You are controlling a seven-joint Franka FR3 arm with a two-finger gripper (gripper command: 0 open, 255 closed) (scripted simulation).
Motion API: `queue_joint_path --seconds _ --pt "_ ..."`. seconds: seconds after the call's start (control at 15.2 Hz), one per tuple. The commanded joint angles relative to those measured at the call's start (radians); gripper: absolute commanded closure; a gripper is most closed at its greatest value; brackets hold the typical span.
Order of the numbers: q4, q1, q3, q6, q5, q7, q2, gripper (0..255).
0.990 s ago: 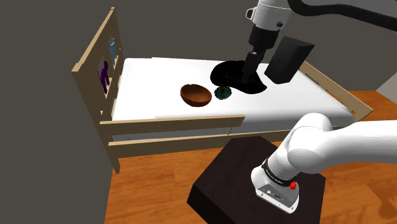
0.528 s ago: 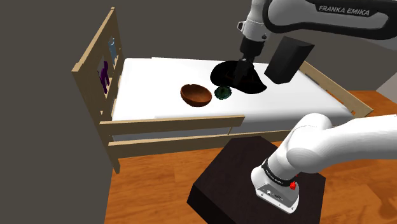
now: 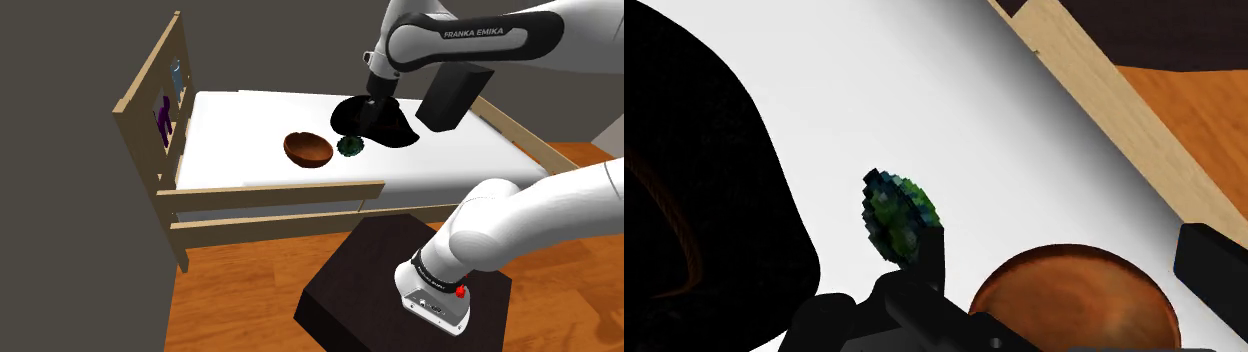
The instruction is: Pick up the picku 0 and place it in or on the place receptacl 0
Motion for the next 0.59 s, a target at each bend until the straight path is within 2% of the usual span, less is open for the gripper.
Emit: queue_joint_path --seconds 0.0,0.46,0.53 --pt "0.013 -0.002 -0.028 0.060 -0.003 -0.033 0.065 0" --pt "0.096 -0.006 -0.127 0.241 0.033 -0.172 0.311 0" --pt "0.097 -0.006 -0.127 0.243 0.034 -0.174 0.314 0"
